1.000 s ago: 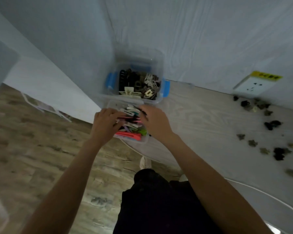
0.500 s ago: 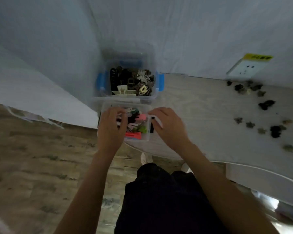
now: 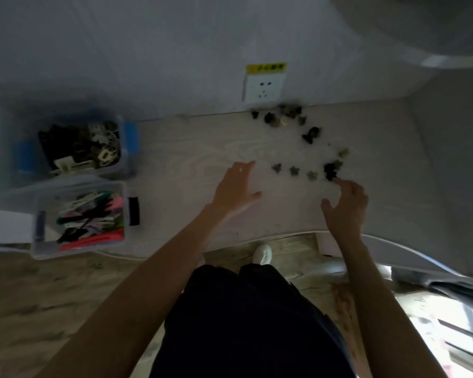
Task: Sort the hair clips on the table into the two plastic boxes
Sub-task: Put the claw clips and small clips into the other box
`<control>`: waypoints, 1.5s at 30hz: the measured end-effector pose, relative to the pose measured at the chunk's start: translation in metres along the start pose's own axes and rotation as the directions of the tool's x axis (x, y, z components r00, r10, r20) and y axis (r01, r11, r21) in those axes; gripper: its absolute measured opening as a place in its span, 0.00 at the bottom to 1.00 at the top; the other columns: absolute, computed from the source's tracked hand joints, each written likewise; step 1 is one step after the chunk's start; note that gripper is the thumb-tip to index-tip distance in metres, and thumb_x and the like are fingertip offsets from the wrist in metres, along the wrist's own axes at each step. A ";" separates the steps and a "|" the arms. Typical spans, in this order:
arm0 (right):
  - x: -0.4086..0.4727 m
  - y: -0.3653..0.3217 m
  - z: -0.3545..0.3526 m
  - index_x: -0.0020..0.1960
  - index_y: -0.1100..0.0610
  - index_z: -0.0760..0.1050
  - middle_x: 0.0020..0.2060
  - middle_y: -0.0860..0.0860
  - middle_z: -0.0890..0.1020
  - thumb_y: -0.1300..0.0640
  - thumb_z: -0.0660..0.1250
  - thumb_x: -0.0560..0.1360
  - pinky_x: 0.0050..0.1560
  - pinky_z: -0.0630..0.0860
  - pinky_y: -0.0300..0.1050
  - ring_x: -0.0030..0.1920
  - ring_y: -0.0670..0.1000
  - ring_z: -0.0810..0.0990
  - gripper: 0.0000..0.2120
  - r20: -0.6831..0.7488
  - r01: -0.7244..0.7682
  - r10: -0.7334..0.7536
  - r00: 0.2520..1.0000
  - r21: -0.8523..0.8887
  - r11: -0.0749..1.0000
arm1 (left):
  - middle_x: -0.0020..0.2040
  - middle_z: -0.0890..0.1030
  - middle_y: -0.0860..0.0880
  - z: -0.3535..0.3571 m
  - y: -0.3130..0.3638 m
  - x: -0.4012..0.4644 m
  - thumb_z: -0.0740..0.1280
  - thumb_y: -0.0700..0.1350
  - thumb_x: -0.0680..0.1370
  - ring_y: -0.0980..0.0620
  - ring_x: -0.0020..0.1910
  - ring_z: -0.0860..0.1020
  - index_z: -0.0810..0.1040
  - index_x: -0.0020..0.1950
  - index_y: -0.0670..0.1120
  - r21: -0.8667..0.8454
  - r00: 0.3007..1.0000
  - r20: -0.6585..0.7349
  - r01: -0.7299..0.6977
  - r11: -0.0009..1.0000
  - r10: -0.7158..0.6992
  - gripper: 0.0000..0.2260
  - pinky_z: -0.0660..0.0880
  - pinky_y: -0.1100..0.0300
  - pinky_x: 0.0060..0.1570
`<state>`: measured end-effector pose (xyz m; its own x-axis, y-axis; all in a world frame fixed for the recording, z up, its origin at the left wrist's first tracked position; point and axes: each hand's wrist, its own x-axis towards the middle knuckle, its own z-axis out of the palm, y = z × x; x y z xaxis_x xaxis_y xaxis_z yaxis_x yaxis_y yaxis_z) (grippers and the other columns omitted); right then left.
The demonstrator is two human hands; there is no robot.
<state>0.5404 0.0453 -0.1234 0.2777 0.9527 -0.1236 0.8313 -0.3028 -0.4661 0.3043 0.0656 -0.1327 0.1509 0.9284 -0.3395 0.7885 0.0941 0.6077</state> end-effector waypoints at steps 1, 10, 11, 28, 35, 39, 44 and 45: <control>0.008 0.009 -0.005 0.67 0.57 0.68 0.65 0.61 0.67 0.62 0.70 0.69 0.60 0.67 0.54 0.62 0.63 0.66 0.27 0.005 -0.066 0.066 0.998 0.004 0.998 | 0.73 0.59 0.43 0.008 0.007 0.008 0.69 0.51 0.74 0.43 0.71 0.60 0.54 0.75 0.48 -0.027 0.999 0.031 0.018 0.999 -0.017 0.36 0.63 0.50 0.68; 0.084 0.034 -0.011 0.75 0.52 0.51 0.69 0.62 0.60 0.56 0.76 0.65 0.68 0.60 0.53 0.66 0.62 0.63 0.48 0.320 0.000 -0.022 0.947 0.070 0.998 | 0.70 0.60 0.42 0.064 0.077 0.060 0.73 0.52 0.70 0.42 0.68 0.61 0.52 0.75 0.47 -0.028 0.999 0.023 -0.026 0.999 0.026 0.42 0.62 0.52 0.68; 0.088 0.032 -0.008 0.75 0.53 0.51 0.69 0.62 0.59 0.56 0.76 0.65 0.69 0.59 0.53 0.67 0.61 0.63 0.47 0.351 0.047 -0.065 0.934 0.060 0.997 | 0.68 0.61 0.42 0.068 0.080 0.062 0.73 0.52 0.69 0.42 0.66 0.62 0.54 0.75 0.47 0.001 1.000 -0.002 -0.028 1.000 0.028 0.41 0.63 0.52 0.67; 0.058 0.018 0.011 0.55 0.61 0.73 0.53 0.60 0.74 0.61 0.71 0.68 0.40 0.62 0.41 0.51 0.58 0.74 0.17 0.360 0.201 -0.273 0.892 0.225 0.953 | 0.59 0.77 0.44 0.077 0.089 0.041 0.69 0.45 0.74 0.48 0.58 0.75 0.76 0.62 0.46 -0.158 0.998 -0.063 -0.020 0.987 0.010 0.16 0.63 0.68 0.52; 0.041 -0.003 0.013 0.58 0.59 0.73 0.53 0.57 0.79 0.63 0.70 0.69 0.49 0.69 0.42 0.53 0.56 0.77 0.18 0.387 0.170 -0.319 0.865 0.372 0.912 | 0.62 0.77 0.44 0.054 0.072 0.016 0.68 0.41 0.75 0.47 0.61 0.75 0.73 0.65 0.45 -0.311 0.999 -0.044 0.018 0.950 -0.033 0.18 0.69 0.55 0.64; 0.029 -0.039 0.010 0.56 0.57 0.74 0.52 0.53 0.80 0.61 0.72 0.69 0.52 0.74 0.44 0.51 0.51 0.77 0.17 0.366 0.190 -0.407 0.837 0.503 0.843 | 0.60 0.78 0.45 0.020 0.052 -0.006 0.69 0.41 0.74 0.51 0.55 0.77 0.74 0.64 0.46 -0.352 0.987 -0.157 -0.013 0.936 -0.045 0.18 0.74 0.64 0.56; 0.015 -0.129 0.022 0.56 0.56 0.73 0.49 0.47 0.78 0.61 0.73 0.69 0.49 0.76 0.37 0.50 0.48 0.77 0.18 0.366 0.243 -0.570 0.735 0.643 0.726 | 0.55 0.76 0.53 -0.051 0.007 -0.041 0.69 0.39 0.75 0.57 0.50 0.76 0.74 0.63 0.48 -0.396 0.934 -0.336 -0.022 0.918 -0.123 0.18 0.72 0.75 0.48; 0.009 -0.152 0.029 0.56 0.57 0.73 0.50 0.48 0.78 0.62 0.73 0.69 0.49 0.78 0.41 0.50 0.49 0.77 0.18 0.375 0.229 -0.588 0.717 0.670 0.706 | 0.55 0.76 0.52 -0.068 -0.007 -0.048 0.69 0.40 0.74 0.56 0.50 0.76 0.74 0.63 0.48 -0.382 0.917 -0.374 -0.014 0.924 -0.141 0.17 0.72 0.74 0.48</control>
<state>0.4029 0.1009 -0.0796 -0.4703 0.8709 -0.1427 0.3283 0.0225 -0.9443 0.2511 0.0450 -0.0715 -0.1956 0.9722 -0.1288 0.4989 0.2117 0.8404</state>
